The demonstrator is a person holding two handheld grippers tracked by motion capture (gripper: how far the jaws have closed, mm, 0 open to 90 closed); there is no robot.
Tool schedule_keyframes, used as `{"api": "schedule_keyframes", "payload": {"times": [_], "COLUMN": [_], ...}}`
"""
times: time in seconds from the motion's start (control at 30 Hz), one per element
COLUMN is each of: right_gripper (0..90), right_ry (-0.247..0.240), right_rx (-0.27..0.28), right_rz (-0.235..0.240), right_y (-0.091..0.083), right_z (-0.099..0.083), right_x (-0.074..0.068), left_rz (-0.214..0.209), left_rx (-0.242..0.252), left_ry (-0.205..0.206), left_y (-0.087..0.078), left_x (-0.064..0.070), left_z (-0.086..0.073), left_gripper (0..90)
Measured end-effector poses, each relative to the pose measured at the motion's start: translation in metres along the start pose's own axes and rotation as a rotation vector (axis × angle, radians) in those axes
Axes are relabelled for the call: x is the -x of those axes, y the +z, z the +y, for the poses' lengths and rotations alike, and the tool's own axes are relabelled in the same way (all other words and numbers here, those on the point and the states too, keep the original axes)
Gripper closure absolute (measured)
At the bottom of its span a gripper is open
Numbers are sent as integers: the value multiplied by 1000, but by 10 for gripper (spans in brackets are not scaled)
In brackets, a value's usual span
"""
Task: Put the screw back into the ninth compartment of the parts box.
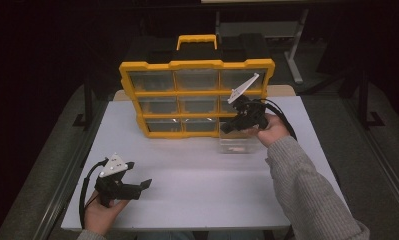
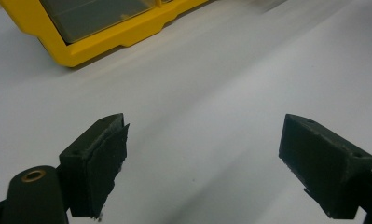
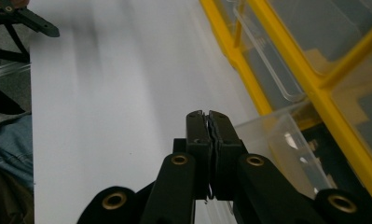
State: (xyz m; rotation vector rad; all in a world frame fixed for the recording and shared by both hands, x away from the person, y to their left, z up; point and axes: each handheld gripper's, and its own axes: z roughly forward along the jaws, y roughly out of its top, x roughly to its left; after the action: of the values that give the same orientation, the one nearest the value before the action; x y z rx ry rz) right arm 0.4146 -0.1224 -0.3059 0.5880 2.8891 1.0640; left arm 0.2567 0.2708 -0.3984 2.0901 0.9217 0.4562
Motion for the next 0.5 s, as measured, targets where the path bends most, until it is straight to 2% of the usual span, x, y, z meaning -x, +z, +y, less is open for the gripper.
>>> {"api": "schedule_keyframes", "payload": {"times": [0.13,0.5], "right_gripper": [871,870], "right_ry": [20,65], "right_rx": [8,-2], "right_rz": [-18,-48], "right_y": [-6,-7], "right_z": [-5,-14], "right_x": [7,17], "left_rz": [1,-1], "left_rx": [1,-2], "left_ry": [-1,1], "left_y": [0,0], "left_x": [0,0], "left_z": [0,0], "left_gripper": [147,147]}}
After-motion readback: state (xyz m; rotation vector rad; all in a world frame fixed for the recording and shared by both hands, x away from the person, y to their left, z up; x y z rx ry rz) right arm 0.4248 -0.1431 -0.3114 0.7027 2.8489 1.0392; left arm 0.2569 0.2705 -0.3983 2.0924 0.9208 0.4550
